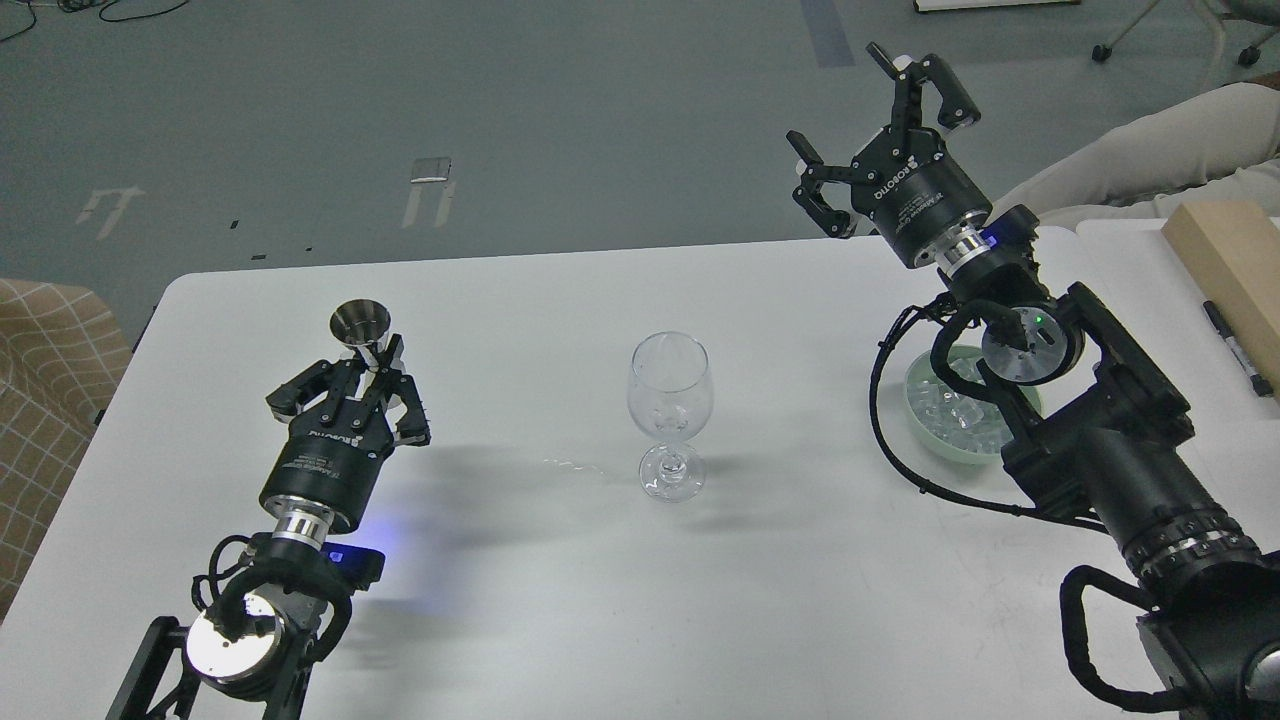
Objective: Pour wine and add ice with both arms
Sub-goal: 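Lift the jigger with the left gripper and move it toward the wine glass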
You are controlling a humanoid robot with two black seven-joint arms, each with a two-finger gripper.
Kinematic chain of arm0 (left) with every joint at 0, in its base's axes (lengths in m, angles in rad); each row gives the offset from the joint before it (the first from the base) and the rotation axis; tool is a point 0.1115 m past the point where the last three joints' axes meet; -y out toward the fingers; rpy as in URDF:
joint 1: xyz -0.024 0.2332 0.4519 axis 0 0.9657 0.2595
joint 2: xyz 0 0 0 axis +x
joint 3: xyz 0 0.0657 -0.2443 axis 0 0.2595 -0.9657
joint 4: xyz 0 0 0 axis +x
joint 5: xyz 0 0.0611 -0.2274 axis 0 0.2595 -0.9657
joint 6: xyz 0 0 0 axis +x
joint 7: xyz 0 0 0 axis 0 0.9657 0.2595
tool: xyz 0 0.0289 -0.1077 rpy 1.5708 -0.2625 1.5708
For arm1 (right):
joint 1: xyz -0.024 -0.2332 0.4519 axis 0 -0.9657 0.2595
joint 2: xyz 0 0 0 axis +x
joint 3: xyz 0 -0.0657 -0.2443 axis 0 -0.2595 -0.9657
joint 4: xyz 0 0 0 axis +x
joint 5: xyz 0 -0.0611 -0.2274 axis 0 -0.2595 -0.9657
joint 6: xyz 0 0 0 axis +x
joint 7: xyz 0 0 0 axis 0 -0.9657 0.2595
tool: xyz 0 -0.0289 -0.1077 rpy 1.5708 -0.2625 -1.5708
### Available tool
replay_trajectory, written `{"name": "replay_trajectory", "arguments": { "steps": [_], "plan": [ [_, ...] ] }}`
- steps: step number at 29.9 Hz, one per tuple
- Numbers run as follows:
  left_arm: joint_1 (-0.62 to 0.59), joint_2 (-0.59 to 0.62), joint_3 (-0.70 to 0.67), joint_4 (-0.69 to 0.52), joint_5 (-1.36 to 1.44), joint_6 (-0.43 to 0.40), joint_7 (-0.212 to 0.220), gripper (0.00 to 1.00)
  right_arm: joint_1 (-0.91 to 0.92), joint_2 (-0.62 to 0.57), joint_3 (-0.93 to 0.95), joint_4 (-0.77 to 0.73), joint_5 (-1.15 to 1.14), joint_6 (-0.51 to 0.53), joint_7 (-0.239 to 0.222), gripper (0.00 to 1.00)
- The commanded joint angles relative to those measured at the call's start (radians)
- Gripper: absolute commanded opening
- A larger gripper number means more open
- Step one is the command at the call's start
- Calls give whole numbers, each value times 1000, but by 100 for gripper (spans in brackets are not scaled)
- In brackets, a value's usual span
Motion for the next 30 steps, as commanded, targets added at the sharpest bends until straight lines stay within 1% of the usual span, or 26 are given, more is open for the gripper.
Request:
{"name": "replay_trajectory", "arguments": {
  "steps": [1,9,23,30],
  "plan": [
    [-8,11,9,-2,23,-1,3,14,-1,0,0,0,0,0,0,99],
    [-33,56,72,-11,38,-1,4,14,-1,0,0,-2,0,0,0,99],
    [-48,71,81,-53,38,12,12,14,-1,0,0,-3,0,0,0,99],
    [-57,88,151,-64,38,13,12,14,-1,0,2,-6,-1,0,0,99]
  ]
}}
